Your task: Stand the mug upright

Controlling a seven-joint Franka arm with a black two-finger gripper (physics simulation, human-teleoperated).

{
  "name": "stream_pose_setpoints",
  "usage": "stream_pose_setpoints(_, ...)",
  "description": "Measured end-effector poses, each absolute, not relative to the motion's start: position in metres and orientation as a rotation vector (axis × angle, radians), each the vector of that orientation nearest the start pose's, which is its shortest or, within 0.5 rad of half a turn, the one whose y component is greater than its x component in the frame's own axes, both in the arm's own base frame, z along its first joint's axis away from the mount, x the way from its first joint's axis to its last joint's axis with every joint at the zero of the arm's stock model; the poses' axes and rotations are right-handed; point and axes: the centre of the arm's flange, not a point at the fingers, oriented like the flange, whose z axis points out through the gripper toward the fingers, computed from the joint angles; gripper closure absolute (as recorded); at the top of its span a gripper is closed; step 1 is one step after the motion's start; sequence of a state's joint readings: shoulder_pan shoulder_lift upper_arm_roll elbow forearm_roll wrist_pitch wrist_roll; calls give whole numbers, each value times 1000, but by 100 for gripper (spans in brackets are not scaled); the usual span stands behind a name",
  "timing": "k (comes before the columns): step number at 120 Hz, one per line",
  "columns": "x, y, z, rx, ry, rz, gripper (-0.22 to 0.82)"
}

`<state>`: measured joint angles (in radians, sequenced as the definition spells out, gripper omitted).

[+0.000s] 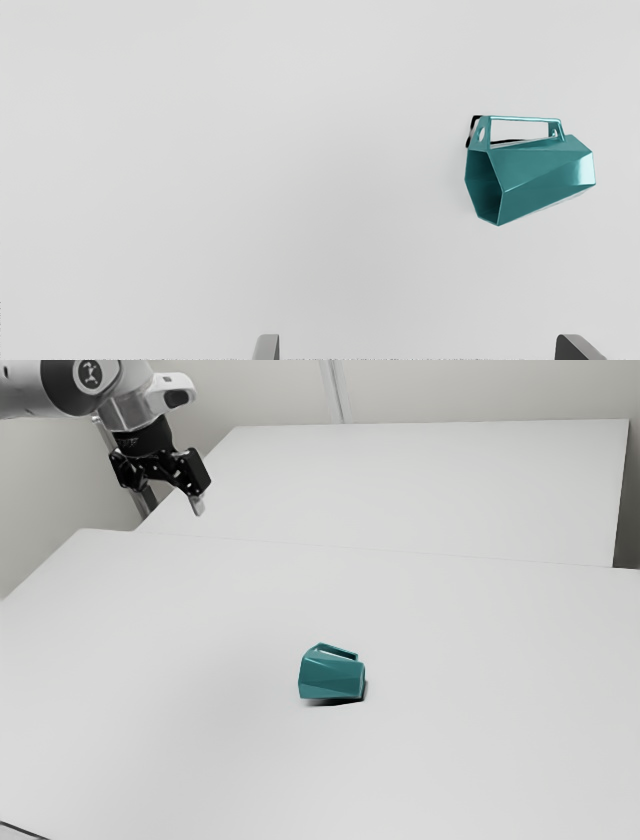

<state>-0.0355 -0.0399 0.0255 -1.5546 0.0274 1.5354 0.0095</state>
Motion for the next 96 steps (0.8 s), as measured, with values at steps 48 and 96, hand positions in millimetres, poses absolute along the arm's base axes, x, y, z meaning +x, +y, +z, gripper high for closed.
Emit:
stream_pose_setpoints(48,546,-21,617,-3300,105,-81,0)
stream_pose_setpoints(96,552,-20,514,-3617,22,-265,0)
